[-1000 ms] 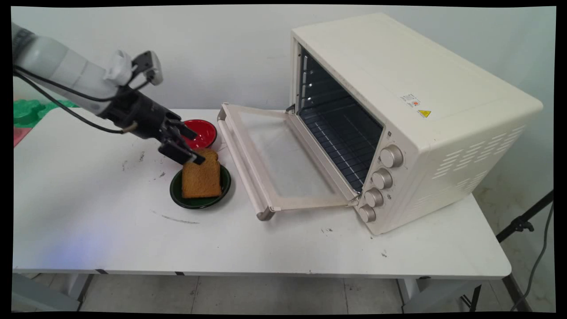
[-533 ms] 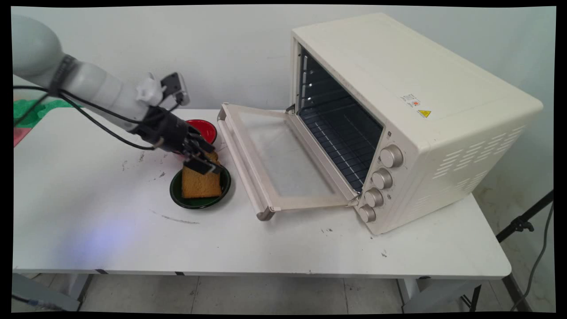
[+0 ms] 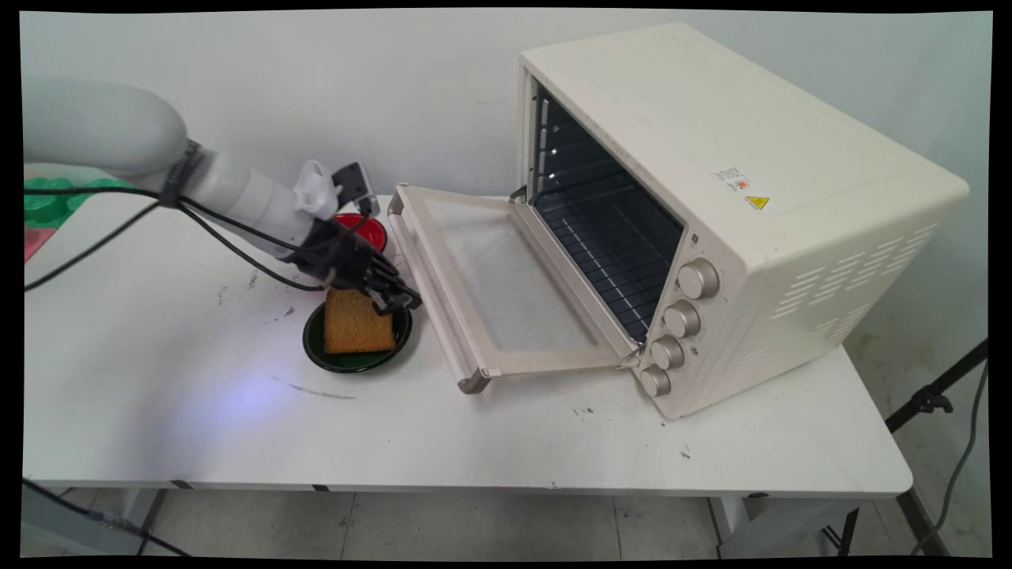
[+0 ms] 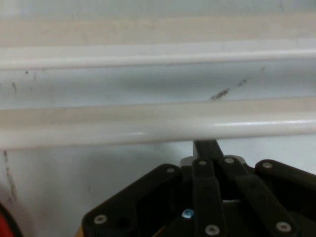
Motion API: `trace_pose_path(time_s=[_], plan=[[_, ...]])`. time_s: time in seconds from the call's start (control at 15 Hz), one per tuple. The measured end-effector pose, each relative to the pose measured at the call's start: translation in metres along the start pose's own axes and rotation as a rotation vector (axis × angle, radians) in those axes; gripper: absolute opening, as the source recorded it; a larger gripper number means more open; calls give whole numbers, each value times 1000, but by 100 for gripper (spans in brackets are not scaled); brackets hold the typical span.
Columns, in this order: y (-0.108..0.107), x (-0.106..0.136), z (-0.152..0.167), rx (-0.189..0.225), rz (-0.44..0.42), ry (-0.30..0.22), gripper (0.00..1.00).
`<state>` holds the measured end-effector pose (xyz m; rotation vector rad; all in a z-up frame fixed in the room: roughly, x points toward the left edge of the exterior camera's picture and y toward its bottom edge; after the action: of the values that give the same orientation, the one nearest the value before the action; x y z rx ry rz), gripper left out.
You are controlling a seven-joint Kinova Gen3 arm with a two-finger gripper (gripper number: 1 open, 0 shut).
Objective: Close the oven
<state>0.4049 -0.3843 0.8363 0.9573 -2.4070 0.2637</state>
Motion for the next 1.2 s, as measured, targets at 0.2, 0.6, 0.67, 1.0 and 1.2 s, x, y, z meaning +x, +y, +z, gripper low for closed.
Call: trace_pose_path(time_s=[0.2,0.6,0.67,1.0,1.2], plan=[[-2,2,17,1,-1,8,0],[-4,12,41,2,-6,45,0],[-4,15,42,2,-7,52,0],[-4,36,41,2,-16,98,0],[-3,51,38,2,-22,126,0]])
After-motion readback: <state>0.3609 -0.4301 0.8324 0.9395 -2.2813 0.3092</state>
